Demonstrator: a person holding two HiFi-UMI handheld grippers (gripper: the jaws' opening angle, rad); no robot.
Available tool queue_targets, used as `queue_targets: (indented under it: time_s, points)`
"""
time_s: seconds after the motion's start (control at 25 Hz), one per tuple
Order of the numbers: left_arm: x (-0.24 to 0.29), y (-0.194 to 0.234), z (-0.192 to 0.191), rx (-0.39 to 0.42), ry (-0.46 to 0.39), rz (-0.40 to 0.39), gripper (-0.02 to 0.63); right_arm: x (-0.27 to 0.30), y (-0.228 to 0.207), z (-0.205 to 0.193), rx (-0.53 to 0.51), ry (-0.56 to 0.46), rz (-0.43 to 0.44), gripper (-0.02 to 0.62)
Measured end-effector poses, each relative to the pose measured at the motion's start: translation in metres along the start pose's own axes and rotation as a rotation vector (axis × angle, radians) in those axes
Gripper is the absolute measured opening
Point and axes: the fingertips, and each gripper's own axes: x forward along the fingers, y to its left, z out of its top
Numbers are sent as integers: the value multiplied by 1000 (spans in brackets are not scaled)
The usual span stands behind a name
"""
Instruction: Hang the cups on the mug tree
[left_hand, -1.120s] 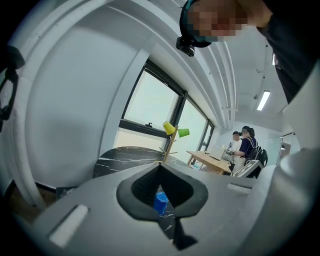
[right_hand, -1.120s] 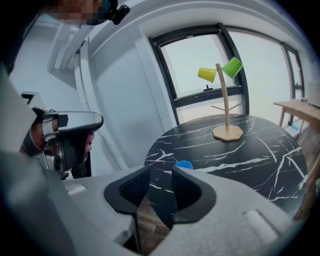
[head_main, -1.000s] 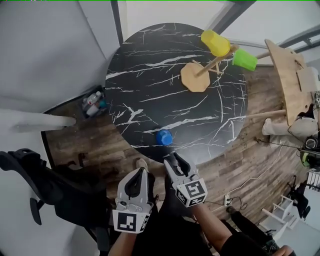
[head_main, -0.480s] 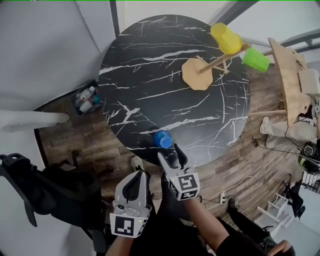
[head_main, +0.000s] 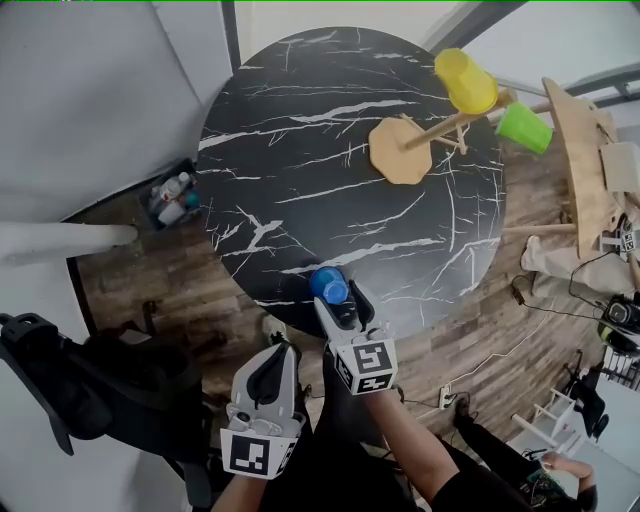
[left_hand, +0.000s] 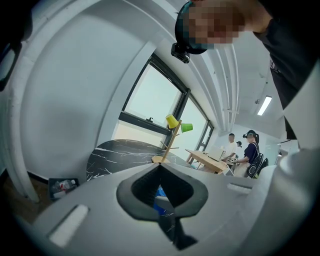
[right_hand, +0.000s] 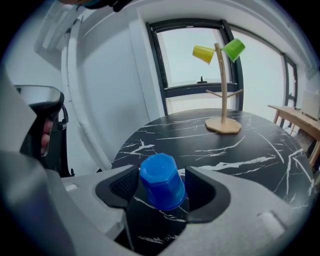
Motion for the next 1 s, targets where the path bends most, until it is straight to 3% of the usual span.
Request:
queue_targets:
  time_s: [0.56, 1.0]
  points:
    - [1, 7, -4, -5, 20, 4, 2, 11, 5, -1, -62, 17, 6, 252]
    - [1, -1, 4, -2, 7, 14, 0, -8, 1, 5, -53, 11, 21, 247]
